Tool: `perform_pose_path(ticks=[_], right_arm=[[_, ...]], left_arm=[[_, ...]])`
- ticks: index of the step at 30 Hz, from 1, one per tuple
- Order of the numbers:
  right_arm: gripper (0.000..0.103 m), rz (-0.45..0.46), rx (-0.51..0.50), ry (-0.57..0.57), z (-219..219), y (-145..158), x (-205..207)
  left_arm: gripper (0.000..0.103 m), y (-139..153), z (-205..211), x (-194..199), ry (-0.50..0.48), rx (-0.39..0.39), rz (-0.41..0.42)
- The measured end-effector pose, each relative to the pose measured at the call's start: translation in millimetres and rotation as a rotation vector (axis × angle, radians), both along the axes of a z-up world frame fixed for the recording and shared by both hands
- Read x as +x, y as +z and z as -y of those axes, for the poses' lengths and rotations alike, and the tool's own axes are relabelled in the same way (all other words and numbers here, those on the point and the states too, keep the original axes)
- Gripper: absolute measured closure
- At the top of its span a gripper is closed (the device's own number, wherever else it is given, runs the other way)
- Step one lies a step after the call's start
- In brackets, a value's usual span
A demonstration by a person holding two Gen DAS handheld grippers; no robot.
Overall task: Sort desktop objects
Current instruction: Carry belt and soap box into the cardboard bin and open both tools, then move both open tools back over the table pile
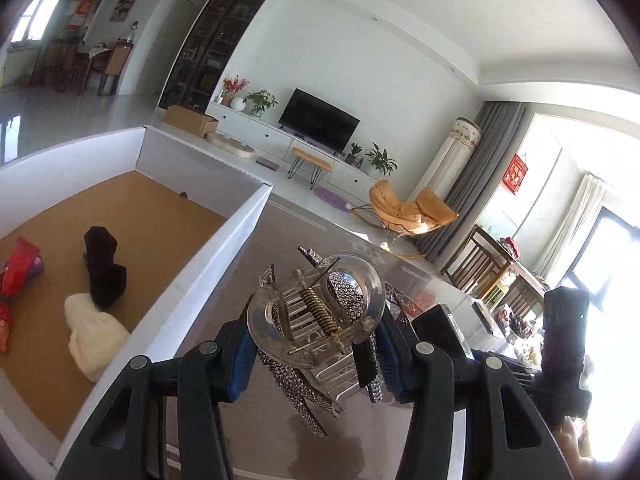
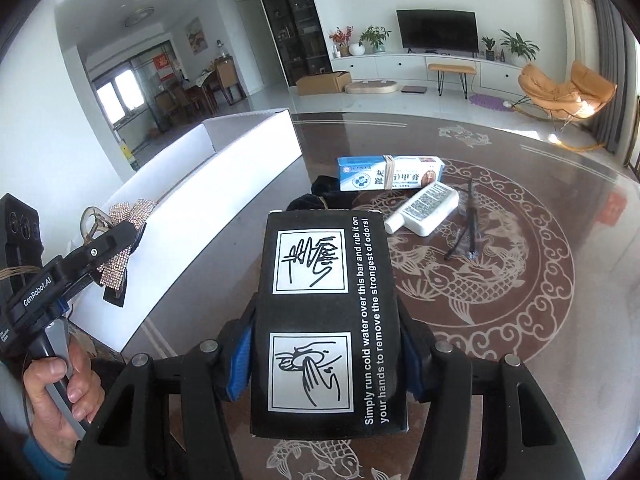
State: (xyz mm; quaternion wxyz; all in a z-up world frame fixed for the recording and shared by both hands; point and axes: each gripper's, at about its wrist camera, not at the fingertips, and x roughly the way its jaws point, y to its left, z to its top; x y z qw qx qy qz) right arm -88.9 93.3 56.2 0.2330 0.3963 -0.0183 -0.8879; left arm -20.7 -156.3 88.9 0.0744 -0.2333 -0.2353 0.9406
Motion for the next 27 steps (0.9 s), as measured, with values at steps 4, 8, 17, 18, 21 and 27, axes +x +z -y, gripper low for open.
perform_pose_path(ticks=[4,8,17,18,21,27], right_arm=[[0.044,-0.055,-0.053,0.119,69,33,-21],[0.044,-0.097,-0.105,0.256,159,54,-43],[0.043,-0.037,0.104,0.37,330,7,-86],[0.043,-0.012,0.138,0.373,340,-3,-91],[0.04,0.065,0.204,0.358,356,-24,-102],[0.008,-0.075,0.127,0.311,315,10,-86]], left_arm=[[0.051,14,68,-4,0.119,0.067,0.053],[0.051,-3,132,-18,0.251,0.035,0.2],[0.042,-51,178,-43,0.332,-0.056,0.47],[0.034,-57,180,-48,0.34,-0.066,0.505],[0.023,-59,180,-53,0.353,-0.084,0.536],[0.022,-37,153,-40,0.367,-0.09,0.455]])
